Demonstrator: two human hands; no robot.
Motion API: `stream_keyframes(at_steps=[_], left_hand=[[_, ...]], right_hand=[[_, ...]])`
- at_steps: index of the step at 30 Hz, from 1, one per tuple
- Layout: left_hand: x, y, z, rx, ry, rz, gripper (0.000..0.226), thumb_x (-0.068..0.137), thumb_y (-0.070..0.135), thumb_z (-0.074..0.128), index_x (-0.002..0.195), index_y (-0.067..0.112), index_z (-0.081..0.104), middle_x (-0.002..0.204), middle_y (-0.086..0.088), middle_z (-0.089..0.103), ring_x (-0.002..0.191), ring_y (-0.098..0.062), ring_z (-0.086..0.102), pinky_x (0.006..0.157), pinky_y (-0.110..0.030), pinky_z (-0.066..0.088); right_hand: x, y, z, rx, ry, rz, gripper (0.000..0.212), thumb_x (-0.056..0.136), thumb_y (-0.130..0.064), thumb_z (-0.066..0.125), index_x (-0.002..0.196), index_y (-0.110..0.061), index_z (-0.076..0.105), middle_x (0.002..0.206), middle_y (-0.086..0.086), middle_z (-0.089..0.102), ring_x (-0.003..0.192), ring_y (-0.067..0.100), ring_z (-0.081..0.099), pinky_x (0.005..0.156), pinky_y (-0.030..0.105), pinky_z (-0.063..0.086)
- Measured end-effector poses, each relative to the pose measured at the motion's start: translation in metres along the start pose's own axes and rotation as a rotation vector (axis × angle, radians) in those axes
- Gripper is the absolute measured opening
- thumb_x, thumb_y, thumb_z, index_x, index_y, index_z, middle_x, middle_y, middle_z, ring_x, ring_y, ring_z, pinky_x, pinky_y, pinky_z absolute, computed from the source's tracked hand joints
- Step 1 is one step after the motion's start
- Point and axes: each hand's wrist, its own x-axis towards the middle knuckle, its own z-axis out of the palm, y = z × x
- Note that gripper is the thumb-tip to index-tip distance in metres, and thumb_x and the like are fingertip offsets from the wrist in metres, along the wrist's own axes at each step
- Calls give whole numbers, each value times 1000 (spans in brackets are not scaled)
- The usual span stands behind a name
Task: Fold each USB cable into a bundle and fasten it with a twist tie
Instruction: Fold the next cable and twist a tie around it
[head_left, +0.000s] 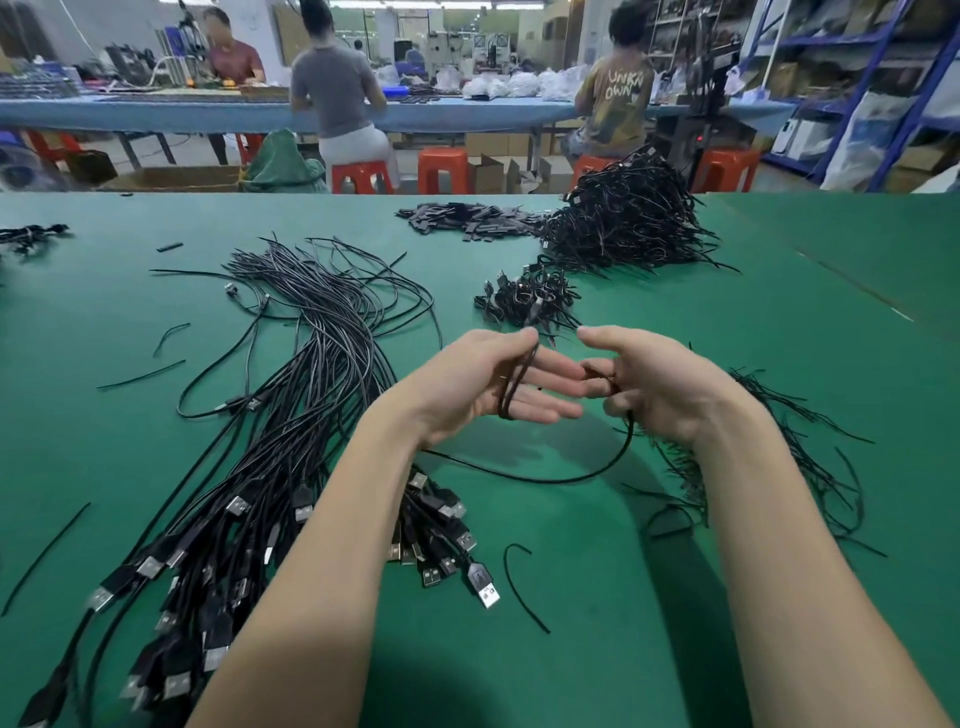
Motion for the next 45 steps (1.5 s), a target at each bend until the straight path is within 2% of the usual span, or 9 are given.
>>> stream_keyframes(at_steps=[4,8,11,16,22,27,33,40,45], left_hand=[[9,-6,6,225,157,-72,42,109,25,35,107,-3,66,111,-18,72,96,-29,73,88,-37,60],[13,-13,4,366,302,-14,41,109,29,35,112,2,66,113,-6,72,94,-18,72,91,-34,58],[13,-10,4,-47,388,118,42,110,26,29,103,2,63,81,-6,73,61,-15,68,61,-25,57],[3,1,-13,-668,251,287,51,110,27,24,125,-11,55,125,-27,64,107,-35,69,83,-31,60],[-11,4,-14,-606,38,230,49,108,26,30,124,-7,63,130,-23,63,92,-22,73,68,-19,59],[-15,3,-13,-294,-161,28,49,106,28,32,123,-3,66,130,-22,63,100,-31,72,74,-24,61],[-4,-5,-2,16,-54,-213,44,109,26,35,127,-7,57,129,-17,65,106,-36,70,82,-31,60],[11,-7,5,-230,344,-1,40,110,26,31,124,1,57,124,-13,64,79,-18,68,79,-30,59],[10,-4,5,-434,223,106,45,110,31,24,126,8,59,130,-8,67,109,-19,69,93,-31,55]], right_hand=[[-3,-8,16,-293,135,-113,12,102,-27,57,94,-20,52,84,2,57,60,11,49,50,21,41],[-9,-12,32,-134,13,-249,14,103,-13,55,90,-18,54,86,4,60,56,10,52,54,24,51],[-15,-8,32,-18,-299,-236,12,102,-4,52,98,-14,56,84,5,63,62,15,58,69,36,59],[-16,19,17,-78,-678,56,11,95,-8,60,99,-15,52,79,7,59,67,18,57,81,42,56],[-1,27,4,-196,-291,36,14,93,-17,70,89,-22,58,65,-4,56,49,6,38,44,15,32],[7,23,-3,33,51,74,13,95,-21,66,89,-22,55,58,-7,55,42,2,33,35,13,17],[0,5,3,452,25,92,7,101,-5,50,105,-11,53,79,10,68,48,6,44,34,11,31],[-14,3,22,105,-387,-140,20,96,5,49,97,-10,62,88,2,67,60,10,57,52,20,48],[-9,16,26,-14,-409,-42,25,100,6,44,91,-11,61,82,1,63,59,10,55,51,17,47]])
